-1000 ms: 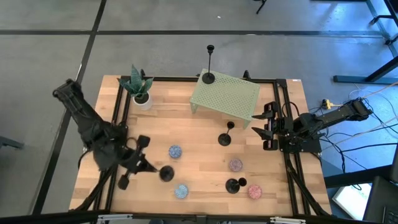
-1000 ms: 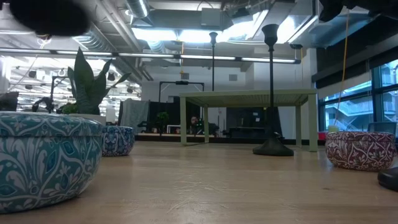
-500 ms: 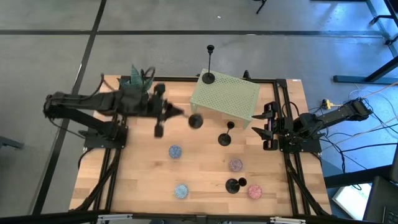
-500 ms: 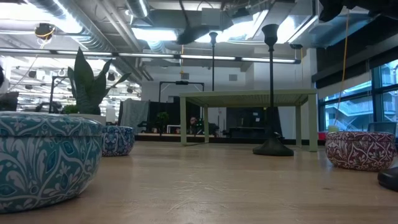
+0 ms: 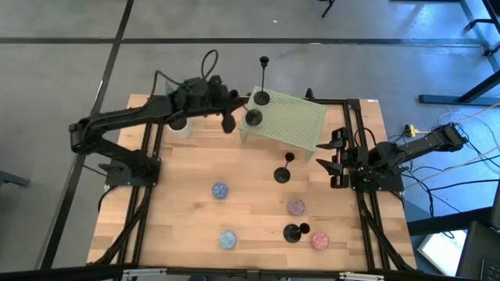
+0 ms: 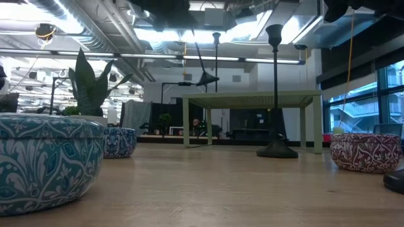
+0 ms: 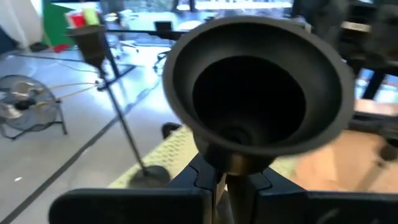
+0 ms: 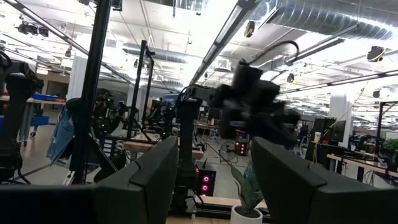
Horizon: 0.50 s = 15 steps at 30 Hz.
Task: Pick & Place candle stick holders
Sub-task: Put the black candle holder on the shelf
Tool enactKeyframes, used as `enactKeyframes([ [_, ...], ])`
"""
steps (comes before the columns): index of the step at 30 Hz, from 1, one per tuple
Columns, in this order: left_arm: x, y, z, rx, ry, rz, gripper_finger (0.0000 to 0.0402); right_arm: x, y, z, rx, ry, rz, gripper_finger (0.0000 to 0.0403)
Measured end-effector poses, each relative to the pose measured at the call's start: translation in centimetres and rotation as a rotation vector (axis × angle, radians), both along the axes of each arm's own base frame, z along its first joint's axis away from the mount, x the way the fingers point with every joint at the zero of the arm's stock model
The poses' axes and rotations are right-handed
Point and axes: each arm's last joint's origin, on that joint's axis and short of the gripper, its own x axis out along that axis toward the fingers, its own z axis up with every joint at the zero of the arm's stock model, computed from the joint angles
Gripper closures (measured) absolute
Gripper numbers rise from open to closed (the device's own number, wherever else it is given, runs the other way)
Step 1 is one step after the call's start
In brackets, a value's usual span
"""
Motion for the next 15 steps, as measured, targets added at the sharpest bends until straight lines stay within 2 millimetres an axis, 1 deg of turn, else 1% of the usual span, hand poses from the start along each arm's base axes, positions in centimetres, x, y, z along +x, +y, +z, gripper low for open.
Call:
enactKeyframes([
  [4, 0.2, 1.6, -1.0, -0.025, 0.037, 0.047, 0.0388, 0.0, 0.0, 0.0, -0.002, 0.005, 0.000, 0.0194],
  [6, 0.2, 2.0, -1.5, -0.048, 0.064, 0.062, 0.0388, 0.0, 0.0, -0.1, -0.002, 0.007, 0.000, 0.0194],
  [15, 0.2, 2.0, -1.6, -0.064, 0.060, 0.001, 0.0383, 0.1, 0.0, -0.2, -0.004, 0.018, 0.001, 0.0194],
])
